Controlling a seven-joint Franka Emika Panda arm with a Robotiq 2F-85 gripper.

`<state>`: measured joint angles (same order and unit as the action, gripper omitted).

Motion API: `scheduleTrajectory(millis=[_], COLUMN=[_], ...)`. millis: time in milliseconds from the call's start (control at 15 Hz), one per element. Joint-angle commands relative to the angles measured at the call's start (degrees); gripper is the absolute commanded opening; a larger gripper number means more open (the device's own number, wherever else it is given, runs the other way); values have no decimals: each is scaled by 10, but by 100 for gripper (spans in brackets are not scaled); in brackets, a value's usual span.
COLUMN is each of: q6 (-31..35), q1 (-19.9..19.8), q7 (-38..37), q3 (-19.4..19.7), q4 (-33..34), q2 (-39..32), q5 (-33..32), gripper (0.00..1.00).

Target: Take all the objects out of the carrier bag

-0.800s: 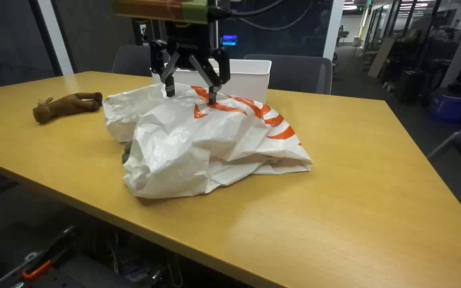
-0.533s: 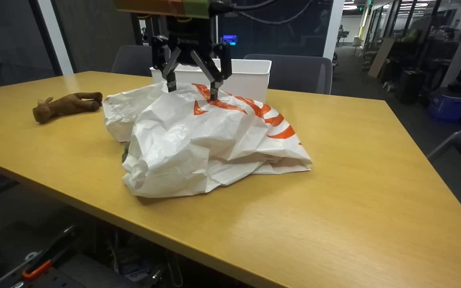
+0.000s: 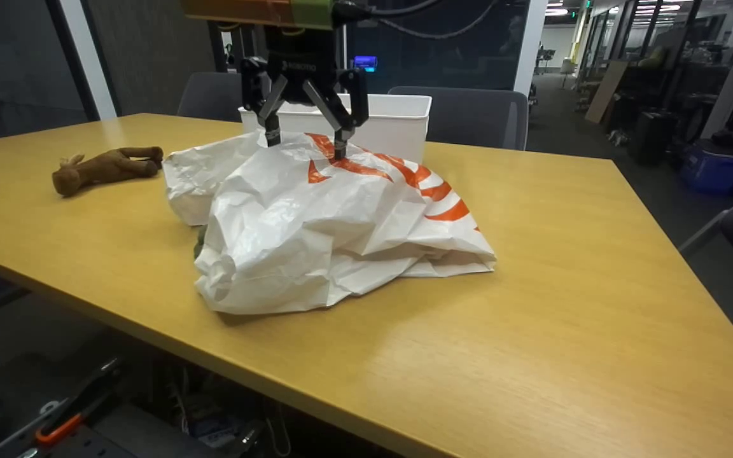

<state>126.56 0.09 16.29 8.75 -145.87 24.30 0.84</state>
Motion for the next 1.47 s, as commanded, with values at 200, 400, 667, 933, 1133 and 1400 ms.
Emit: scheduleTrajectory(millis=[200,400,667,933,1133,1400], q6=[12,4,-8,17,56,123], q1=[-27,-14,64,142,142,101], q7=[-19,-25,-9,-13,-20,-18], q3=[-33,-58,-94,-136,-148,-135], q4=[-30,-80,-164,-131,-133,-127], q2=[78,162,245,179,115,11], q5=[-70,-97,-60,-40,-57,-92], gripper=[100,100,100,100,100,100])
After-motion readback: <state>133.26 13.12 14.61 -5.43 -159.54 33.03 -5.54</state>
